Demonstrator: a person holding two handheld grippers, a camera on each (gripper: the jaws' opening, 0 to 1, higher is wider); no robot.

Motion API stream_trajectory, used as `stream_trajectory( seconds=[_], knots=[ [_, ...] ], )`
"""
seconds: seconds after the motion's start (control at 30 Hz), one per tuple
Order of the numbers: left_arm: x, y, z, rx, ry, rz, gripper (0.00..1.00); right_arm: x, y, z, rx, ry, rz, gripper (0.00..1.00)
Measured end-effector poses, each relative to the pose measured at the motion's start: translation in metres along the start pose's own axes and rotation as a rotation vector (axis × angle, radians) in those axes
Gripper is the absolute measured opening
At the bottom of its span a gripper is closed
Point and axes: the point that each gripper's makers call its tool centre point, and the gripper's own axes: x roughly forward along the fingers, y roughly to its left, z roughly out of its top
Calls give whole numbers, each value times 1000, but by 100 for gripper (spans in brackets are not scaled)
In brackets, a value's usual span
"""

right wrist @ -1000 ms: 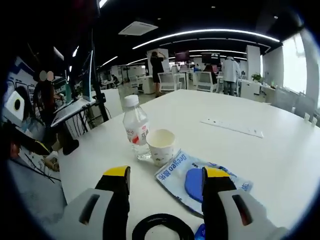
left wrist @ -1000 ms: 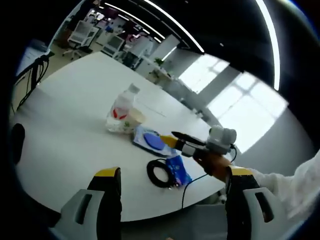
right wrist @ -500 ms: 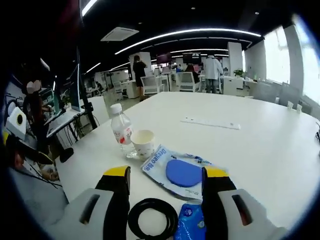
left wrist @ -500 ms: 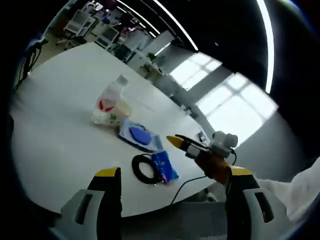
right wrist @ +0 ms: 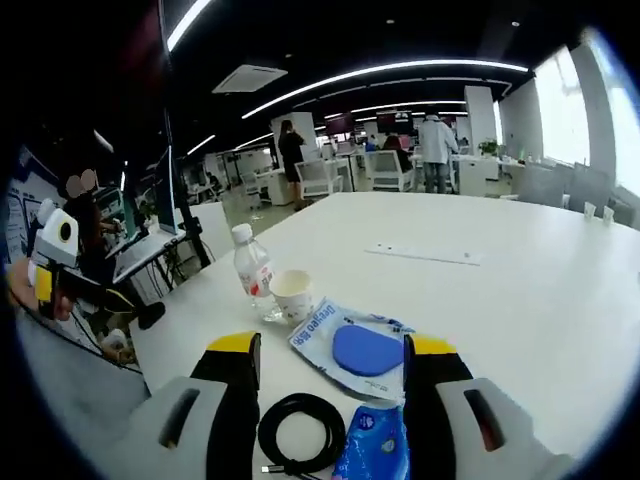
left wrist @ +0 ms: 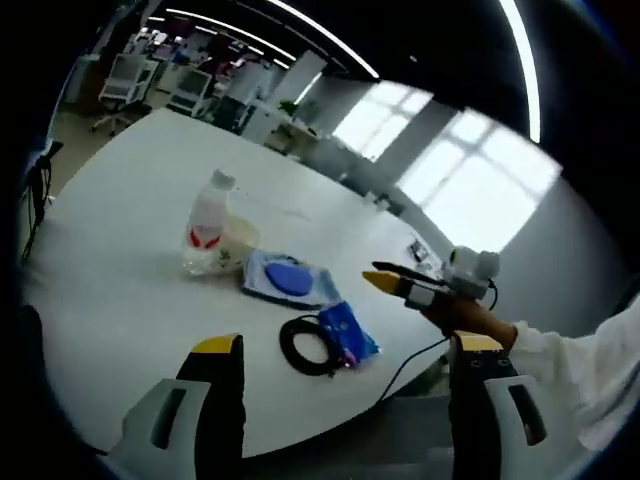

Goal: Arrange the tabletop items into an orderly group along one side of the table until the central work area is clear of visible clutter.

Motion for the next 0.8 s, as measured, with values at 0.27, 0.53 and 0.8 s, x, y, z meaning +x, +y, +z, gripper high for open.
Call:
stream_trajectory(
  seconds=[0.27,0.53,0.8],
  knots=[
    [52,14,17,150,68,55,78,-19,-19,-4,10,12,5,54],
    [89,32,4,199,127,92,77,-33,-52,-8,14,27,-30,54],
    [107,44,0,182,128,121,76,-33,-70,-16,28,41,-38,54]
  ],
)
